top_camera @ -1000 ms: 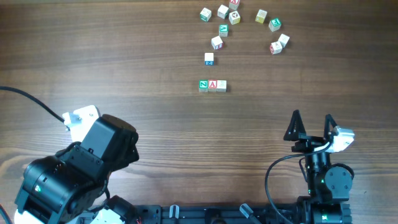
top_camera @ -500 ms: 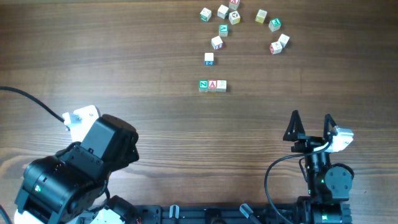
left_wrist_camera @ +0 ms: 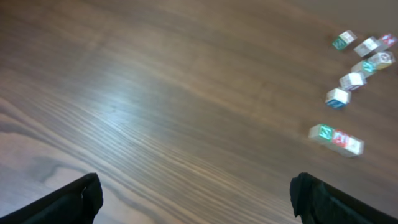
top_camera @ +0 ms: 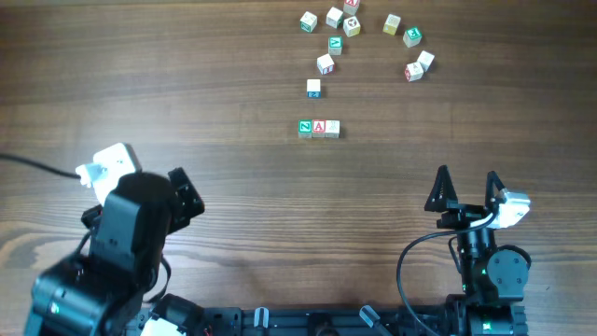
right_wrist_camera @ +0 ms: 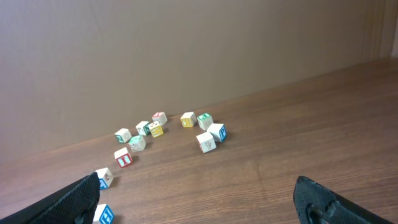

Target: Form a horizontal line

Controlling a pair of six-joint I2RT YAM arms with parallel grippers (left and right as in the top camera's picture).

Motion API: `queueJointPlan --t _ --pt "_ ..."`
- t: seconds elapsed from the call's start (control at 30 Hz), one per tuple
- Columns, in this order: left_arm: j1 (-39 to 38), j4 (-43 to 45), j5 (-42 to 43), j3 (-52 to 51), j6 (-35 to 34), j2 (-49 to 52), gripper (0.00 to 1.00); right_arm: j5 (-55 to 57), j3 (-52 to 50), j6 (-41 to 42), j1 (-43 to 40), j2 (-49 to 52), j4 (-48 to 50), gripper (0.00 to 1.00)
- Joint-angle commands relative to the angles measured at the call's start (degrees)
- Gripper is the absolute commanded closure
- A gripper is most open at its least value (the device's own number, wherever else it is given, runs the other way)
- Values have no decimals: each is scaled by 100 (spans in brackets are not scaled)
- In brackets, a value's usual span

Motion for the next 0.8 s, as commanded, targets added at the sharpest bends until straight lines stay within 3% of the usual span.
queueJointPlan --t 0.0,0.3,0.5,0.77 --pt "752 1416 776 -1635 1384 -1204 0 -94 -7 -101 -50 -72 11 0" --pt "1882 3606 1458 -3980 2284 -3233 0 -94 -7 -101 -50 -72 11 0" --pt "2540 5235 2238 -5375 2771 -4057 0 -94 -7 -98 -50 -72 11 0" --pt "2743 6170 2240 -6437 2771 -4756 0 -94 -7 -98 -50 -72 11 0"
